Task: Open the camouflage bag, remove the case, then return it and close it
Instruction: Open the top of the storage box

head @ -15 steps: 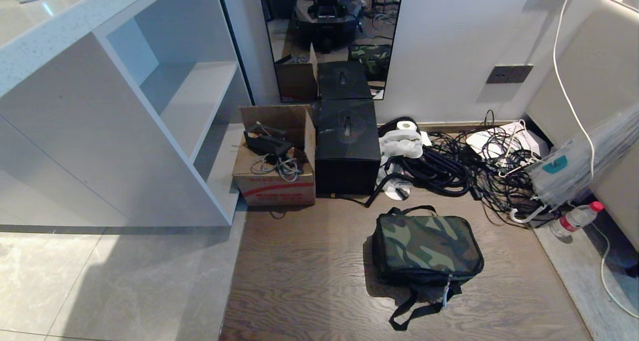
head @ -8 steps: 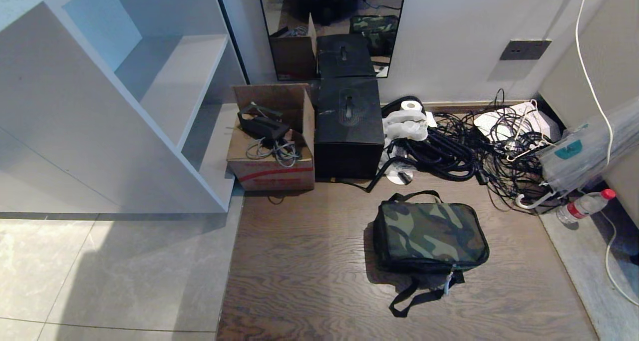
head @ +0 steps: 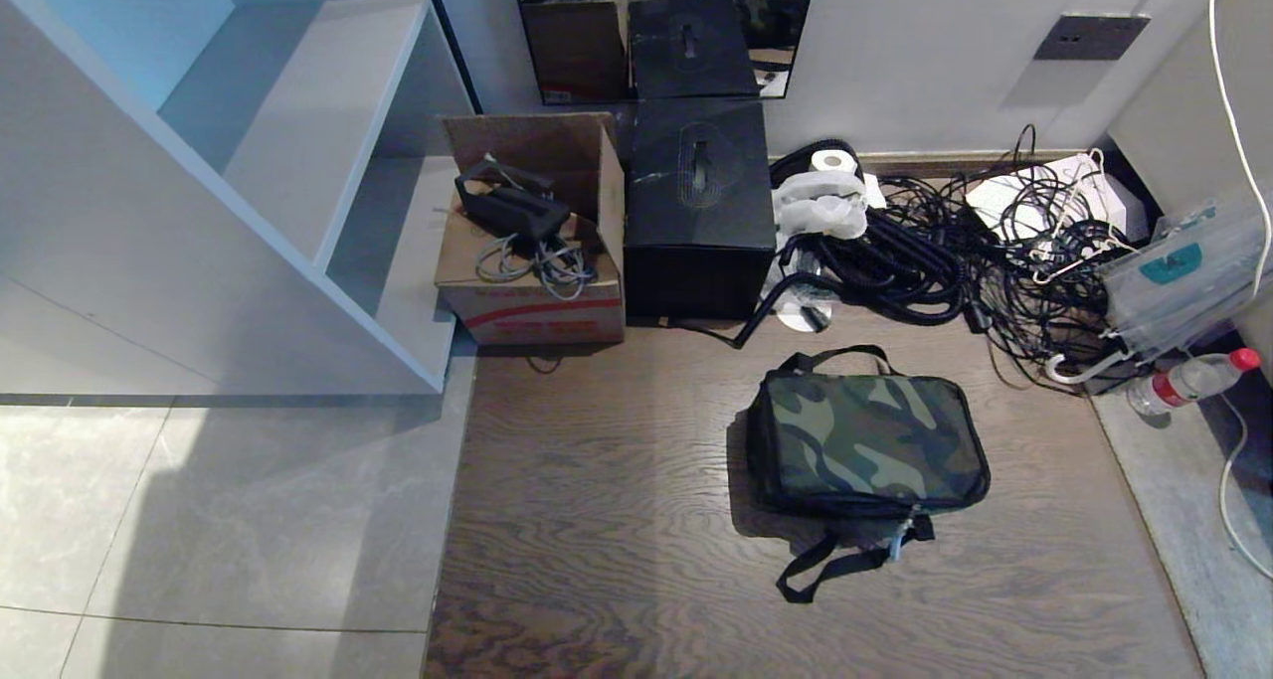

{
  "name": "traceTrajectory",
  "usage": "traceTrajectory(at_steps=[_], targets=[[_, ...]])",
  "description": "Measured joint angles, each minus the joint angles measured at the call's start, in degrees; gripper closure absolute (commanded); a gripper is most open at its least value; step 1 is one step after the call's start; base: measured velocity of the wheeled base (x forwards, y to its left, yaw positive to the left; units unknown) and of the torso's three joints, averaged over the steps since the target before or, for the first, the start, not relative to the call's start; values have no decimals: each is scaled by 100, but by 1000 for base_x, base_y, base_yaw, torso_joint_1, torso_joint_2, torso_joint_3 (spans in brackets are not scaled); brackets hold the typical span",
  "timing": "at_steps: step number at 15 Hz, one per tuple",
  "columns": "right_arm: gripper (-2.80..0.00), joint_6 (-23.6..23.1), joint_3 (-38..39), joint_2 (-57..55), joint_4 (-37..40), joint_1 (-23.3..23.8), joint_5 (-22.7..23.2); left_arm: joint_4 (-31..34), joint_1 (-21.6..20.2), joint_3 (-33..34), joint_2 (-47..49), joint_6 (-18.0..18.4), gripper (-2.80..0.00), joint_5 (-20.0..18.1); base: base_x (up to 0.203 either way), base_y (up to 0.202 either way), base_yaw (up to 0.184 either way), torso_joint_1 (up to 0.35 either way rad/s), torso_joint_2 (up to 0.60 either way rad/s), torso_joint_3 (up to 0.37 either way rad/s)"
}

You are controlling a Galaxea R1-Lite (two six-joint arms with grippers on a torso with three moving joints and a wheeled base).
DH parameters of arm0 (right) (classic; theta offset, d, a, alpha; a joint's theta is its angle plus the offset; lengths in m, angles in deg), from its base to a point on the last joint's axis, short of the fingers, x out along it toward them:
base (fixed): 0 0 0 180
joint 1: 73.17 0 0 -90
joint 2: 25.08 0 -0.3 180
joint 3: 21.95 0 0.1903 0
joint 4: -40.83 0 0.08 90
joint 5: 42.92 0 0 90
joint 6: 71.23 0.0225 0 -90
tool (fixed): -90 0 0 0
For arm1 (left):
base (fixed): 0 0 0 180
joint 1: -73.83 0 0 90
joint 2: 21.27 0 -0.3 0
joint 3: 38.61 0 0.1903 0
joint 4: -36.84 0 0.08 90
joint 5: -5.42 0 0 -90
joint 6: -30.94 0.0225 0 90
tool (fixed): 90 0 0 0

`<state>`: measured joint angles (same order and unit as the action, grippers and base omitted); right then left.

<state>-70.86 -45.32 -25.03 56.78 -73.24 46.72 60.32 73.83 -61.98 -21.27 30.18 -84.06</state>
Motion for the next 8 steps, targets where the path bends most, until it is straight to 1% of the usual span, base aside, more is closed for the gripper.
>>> traceTrajectory(at_steps=[8], targets=[[0, 1, 0, -2, 0, 0, 2, 2, 0, 0, 0, 1, 0, -2, 0, 0, 0, 3, 2, -199]])
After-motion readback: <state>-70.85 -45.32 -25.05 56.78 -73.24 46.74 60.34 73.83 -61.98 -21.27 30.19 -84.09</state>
